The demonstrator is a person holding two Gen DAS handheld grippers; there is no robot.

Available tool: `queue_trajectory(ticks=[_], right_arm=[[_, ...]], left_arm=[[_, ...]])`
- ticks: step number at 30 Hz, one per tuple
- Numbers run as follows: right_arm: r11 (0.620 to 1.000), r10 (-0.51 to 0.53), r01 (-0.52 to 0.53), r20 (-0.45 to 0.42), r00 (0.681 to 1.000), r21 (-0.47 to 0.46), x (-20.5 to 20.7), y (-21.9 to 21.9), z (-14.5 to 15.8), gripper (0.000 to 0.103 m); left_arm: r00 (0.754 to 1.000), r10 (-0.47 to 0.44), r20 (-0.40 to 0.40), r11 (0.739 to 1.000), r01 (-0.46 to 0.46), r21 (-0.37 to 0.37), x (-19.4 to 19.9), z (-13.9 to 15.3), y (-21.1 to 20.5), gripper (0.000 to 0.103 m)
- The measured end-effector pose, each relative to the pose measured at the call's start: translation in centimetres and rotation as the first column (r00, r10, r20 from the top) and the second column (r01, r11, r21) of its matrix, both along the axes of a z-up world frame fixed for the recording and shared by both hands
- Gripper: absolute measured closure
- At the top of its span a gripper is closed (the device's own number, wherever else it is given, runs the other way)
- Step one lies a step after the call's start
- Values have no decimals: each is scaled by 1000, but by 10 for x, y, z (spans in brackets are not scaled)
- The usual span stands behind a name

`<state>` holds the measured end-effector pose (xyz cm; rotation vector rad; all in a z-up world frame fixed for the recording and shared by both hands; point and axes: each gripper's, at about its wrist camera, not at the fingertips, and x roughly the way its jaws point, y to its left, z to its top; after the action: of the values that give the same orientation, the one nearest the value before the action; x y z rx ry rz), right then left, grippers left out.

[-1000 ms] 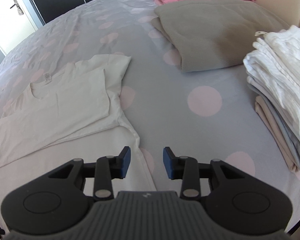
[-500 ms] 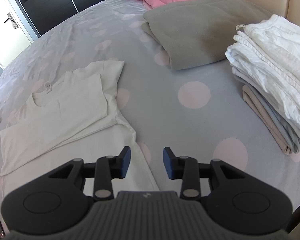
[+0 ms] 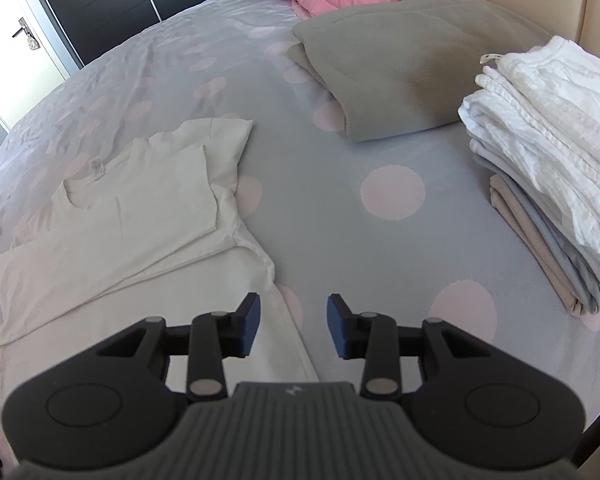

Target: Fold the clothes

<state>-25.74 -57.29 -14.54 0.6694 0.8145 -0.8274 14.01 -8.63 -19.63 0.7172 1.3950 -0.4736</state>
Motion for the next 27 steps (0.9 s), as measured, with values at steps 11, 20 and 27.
queue_trajectory(ticks=[11, 20, 27], right_arm=[[999, 29, -27, -89, 996, 18, -7, -3, -14, 57], [980, 123, -92, -173, 977, 178, -36, 6, -61, 48], [951, 157, -118, -119, 980, 286, -40, 15, -77, 48]], left_arm=[[999, 47, 8, 976, -44, -214, 16, 42, 5, 101], [993, -45, -113, 955, 10, -297, -26, 27, -9, 65], [981, -109, -158, 942, 51, -333, -50, 11, -24, 63]])
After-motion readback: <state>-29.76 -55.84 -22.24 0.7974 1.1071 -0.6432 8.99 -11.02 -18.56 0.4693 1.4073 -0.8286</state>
